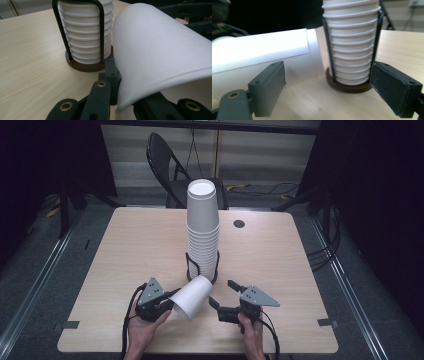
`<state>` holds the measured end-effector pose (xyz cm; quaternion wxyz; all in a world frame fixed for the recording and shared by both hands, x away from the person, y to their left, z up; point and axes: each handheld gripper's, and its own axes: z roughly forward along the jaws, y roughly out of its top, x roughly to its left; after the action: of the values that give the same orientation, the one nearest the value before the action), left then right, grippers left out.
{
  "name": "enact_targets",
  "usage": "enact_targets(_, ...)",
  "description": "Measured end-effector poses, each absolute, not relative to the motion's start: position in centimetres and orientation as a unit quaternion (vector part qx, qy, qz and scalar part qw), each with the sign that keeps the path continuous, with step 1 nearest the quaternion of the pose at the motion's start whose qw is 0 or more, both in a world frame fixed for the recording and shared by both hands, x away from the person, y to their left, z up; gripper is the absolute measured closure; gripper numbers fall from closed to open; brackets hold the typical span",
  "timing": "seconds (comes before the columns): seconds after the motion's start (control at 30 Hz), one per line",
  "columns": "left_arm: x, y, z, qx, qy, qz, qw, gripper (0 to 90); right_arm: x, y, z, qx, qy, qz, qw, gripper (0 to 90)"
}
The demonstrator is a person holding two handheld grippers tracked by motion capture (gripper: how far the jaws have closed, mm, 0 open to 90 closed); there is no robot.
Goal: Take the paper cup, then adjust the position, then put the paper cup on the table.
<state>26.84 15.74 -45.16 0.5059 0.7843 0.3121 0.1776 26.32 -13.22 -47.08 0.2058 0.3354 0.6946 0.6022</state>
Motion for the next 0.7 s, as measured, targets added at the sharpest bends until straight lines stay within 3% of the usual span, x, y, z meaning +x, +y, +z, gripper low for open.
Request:
enact_targets(0.47,27.6,15.8,-44.5,0.804,0.313,0.156,0.481,86.3,25.4,-11.7,-47.4,0.24,0.768,0.522,0.284,13.5)
enact_targets(0.57,27.8,15.6,-44.5,0.808,0.311,0.148,0.479,86.3,25.1,-11.5,-47.4,0.203,0.785,0.49,0.321,13.5)
enact_targets(0.7,28.0,15.5,-44.4,0.812,0.312,0.144,0.472,86.3,24.9,-11.3,-47.3,0.182,0.792,0.481,0.33,13.5)
